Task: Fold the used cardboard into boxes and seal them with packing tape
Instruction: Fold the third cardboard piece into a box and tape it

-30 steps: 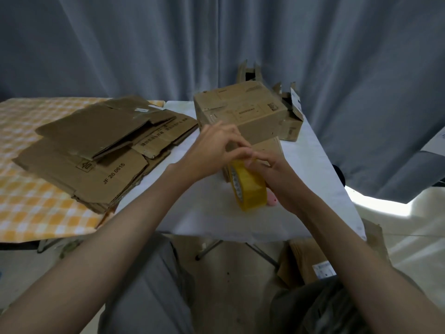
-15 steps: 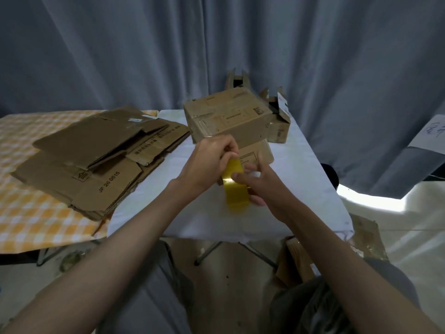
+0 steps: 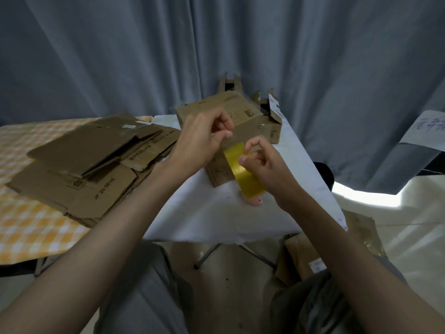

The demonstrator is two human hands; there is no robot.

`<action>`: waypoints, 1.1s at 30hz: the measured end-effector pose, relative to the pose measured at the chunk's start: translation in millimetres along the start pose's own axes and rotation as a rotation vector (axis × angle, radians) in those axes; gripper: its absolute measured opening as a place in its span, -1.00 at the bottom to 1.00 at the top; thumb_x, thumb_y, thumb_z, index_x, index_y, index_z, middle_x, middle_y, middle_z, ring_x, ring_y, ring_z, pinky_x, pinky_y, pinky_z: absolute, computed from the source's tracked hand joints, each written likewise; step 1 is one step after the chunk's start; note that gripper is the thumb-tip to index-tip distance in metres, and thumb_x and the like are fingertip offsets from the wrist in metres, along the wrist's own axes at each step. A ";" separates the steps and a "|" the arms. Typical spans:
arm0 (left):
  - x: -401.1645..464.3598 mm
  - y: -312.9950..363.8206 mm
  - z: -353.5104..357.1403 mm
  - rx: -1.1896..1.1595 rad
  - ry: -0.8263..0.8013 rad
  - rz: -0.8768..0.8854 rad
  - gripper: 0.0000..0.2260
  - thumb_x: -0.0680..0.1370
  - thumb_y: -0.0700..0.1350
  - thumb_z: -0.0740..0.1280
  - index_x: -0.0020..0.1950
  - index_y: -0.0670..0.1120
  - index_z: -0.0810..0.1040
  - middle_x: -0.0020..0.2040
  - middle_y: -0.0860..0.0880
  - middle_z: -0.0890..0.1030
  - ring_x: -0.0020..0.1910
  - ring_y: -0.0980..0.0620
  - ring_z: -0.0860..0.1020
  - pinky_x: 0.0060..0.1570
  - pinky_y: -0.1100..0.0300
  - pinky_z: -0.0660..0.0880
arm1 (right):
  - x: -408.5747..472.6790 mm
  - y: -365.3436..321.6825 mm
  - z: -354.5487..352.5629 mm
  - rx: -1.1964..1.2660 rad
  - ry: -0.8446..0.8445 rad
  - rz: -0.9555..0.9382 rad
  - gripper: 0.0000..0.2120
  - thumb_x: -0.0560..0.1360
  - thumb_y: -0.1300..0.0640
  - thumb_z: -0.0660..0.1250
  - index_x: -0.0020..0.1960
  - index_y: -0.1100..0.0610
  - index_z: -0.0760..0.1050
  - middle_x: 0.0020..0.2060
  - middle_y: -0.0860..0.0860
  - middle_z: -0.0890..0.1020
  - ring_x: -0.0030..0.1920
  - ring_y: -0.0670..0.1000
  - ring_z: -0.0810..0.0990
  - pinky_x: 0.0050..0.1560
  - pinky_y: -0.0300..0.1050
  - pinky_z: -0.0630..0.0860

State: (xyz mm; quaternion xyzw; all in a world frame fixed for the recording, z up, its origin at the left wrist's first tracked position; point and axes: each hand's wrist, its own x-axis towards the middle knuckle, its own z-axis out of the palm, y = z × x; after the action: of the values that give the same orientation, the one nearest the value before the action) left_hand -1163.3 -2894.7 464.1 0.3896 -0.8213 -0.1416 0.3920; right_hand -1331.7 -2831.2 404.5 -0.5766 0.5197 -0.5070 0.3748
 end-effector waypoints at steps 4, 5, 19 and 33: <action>11.6 5.8 16.4 0.022 -0.131 -0.074 -0.91 0.47 -0.25 0.47 -0.07 -0.10 0.63 -0.18 0.04 0.65 -0.17 0.23 0.57 -0.16 0.43 0.46 | -9.9 -3.2 -16.9 -0.023 -0.054 -0.022 -0.91 0.60 0.16 0.31 0.05 0.00 0.43 -0.18 0.07 0.48 -0.19 -0.02 0.45 -0.16 -0.15 0.42; 13.6 7.5 22.1 0.042 -0.159 -0.067 -0.91 0.48 -0.22 0.48 -0.06 -0.10 0.63 -0.14 0.04 0.65 -0.15 0.19 0.57 -0.14 0.36 0.48 | -12.2 -3.2 -22.1 -0.024 -0.062 -0.022 -0.91 0.61 0.15 0.30 0.05 0.00 0.42 -0.16 0.10 0.48 -0.17 0.03 0.45 -0.14 -0.09 0.42; 13.3 -14.8 58.4 0.232 -0.163 -0.106 -0.81 0.56 -0.02 0.42 0.15 -0.01 0.64 0.20 -0.01 0.57 0.16 0.06 0.48 0.08 0.18 0.38 | -10.5 48.4 -71.3 -0.690 0.000 -0.028 -0.59 0.35 0.45 0.32 0.06 0.12 0.27 -0.16 0.26 0.48 -0.20 0.22 0.46 -0.22 0.12 0.41; 13.7 -85.5 17.0 0.258 -0.023 -0.083 -0.68 0.55 -0.05 0.44 0.28 -0.08 0.62 0.27 -0.06 0.62 0.24 -0.03 0.54 0.24 0.01 0.47 | 55.4 24.9 -28.8 -0.820 0.017 -0.151 -0.94 0.51 0.18 0.37 -0.02 0.08 0.55 0.04 0.01 0.56 0.12 0.05 0.47 0.11 -0.05 0.45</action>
State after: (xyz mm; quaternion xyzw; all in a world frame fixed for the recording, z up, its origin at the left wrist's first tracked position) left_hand -1136.2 -2962.3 414.2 0.4686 -0.8203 -0.0554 0.3232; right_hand -1368.2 -2887.2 397.3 -0.7104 0.6377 -0.2889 0.0718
